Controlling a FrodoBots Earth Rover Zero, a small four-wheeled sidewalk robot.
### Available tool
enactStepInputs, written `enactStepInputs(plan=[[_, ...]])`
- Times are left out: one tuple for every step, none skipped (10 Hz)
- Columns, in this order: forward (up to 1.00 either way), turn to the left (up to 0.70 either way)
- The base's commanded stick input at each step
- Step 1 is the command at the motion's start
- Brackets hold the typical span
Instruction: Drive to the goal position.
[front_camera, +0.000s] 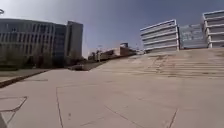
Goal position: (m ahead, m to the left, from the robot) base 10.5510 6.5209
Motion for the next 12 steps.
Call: enactStepInputs(plan=[[0.70,0.00],[0.70,0.00],[0.70,0.00],[0.70,0.00],[0.70,0.00],[0.70,0.00],[0.70,0.00],[0.70,0.00],[0.70,0.00],[0.70,0.00],[0.70,0.00],[0.70,0.00]])
